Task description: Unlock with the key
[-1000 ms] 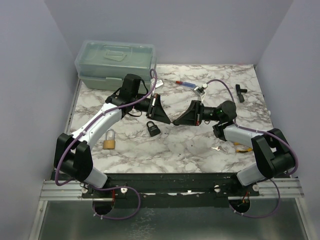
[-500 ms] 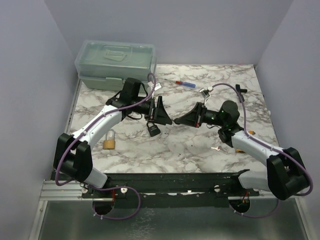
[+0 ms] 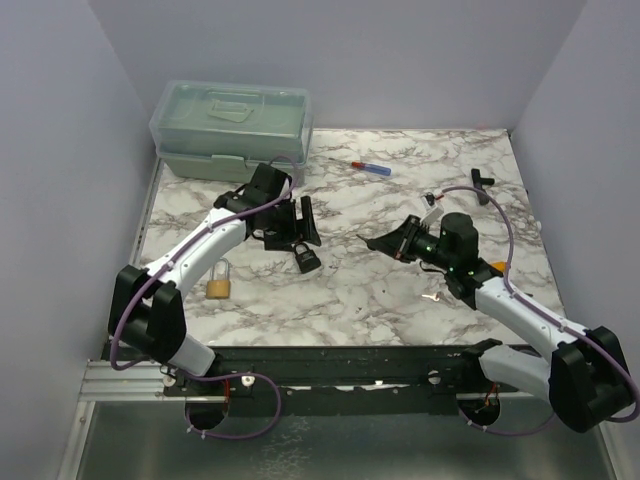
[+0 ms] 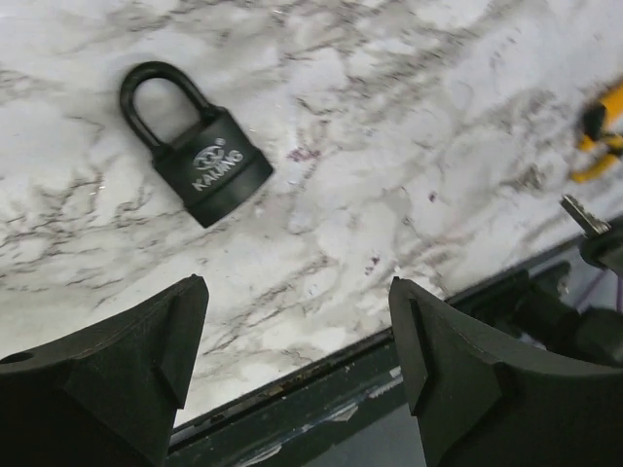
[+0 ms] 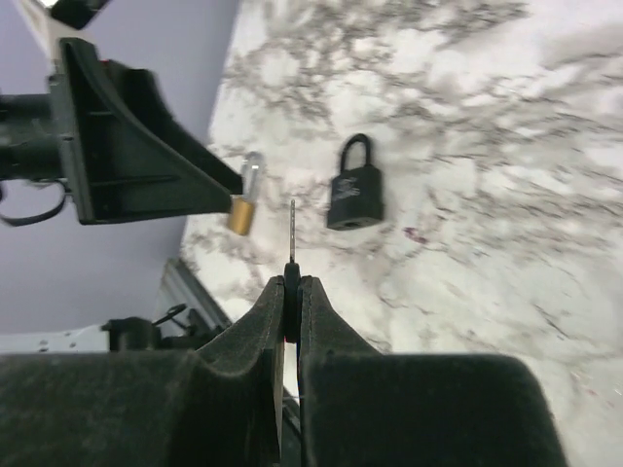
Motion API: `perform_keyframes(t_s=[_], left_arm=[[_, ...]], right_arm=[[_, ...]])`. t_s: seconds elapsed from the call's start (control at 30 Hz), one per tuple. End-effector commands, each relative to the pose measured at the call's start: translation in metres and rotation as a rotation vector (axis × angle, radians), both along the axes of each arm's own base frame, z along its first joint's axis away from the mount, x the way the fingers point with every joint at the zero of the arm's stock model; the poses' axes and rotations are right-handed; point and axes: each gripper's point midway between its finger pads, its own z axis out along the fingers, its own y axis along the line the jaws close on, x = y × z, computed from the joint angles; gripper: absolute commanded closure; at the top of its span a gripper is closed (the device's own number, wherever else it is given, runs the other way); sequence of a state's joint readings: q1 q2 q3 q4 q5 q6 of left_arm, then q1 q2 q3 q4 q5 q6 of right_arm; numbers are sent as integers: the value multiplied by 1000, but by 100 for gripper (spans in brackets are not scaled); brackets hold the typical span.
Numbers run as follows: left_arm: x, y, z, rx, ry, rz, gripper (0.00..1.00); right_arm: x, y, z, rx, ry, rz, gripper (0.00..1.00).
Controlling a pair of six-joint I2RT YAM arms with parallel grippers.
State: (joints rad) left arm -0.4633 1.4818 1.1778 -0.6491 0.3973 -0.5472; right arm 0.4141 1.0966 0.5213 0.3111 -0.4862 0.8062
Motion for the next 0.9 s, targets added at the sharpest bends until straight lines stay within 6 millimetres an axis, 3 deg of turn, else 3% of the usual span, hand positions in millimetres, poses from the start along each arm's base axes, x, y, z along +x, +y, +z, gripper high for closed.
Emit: perform_keyframes(t_s=[0.0,0.17,0.33,0.57,0.87], left_arm=[[18,34,-27,254,40,245,18],[26,34,-54,327,109,346,18],[36,36,-61,388,96,455,15],[39,21,-70,426,82,475,14],[35,13,-99,493,123,435,14]], right_arm=[[13,-26,-29,-153,55,-158,100],[14,-36,-40,-209,93,-199,100],[12,-40,-41,-230,88,-210,100],[9,-48,-44,-240,83,-244,100],[3,-53,-49,-255,80,-249,100]])
